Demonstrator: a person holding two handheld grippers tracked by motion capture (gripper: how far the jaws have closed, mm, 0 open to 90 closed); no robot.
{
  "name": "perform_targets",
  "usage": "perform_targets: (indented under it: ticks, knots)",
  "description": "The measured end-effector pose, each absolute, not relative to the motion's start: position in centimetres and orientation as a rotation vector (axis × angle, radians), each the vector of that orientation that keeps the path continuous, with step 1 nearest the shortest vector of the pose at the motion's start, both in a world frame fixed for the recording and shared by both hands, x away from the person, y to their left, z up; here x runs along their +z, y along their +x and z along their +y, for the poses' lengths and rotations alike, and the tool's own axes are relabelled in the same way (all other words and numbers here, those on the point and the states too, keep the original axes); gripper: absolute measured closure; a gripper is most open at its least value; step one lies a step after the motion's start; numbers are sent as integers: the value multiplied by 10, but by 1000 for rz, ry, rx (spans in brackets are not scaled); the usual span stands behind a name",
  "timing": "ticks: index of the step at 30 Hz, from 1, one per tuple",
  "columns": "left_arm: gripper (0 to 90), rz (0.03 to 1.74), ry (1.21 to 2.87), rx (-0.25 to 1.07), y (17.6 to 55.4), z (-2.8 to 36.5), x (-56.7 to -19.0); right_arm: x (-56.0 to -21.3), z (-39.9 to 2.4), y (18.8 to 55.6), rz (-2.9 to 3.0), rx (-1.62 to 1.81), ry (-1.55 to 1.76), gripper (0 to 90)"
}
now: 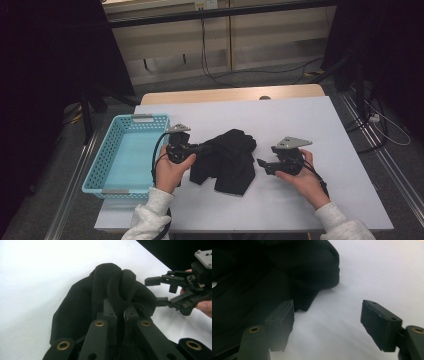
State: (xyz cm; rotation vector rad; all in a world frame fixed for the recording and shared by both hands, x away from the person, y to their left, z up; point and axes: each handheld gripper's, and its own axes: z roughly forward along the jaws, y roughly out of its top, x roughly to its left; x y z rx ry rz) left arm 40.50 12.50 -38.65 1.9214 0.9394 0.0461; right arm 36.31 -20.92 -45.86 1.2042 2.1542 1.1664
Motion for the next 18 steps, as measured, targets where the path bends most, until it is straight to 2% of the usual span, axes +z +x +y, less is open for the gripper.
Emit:
perform_targets:
  ticks: [7,12,16,17,18]
  knots:
    - [845,957,1918,52,407,129,-387,-460,-197,392,2153,1193,1231,284]
    - [845,964,1912,61,408,133,-386,-462,-185,408,2209,1188,1209,360]
    - [845,967,1895,70,407,136,-385,-466,-180,413,2259,1219,1189,691]
    - [845,967,1893,69,407,136,-385,-465,-181,413,2288,1227,1157,822]
    - [845,968,1890,71,407,136,-385,-465,-183,412,2291,1224,1146,864]
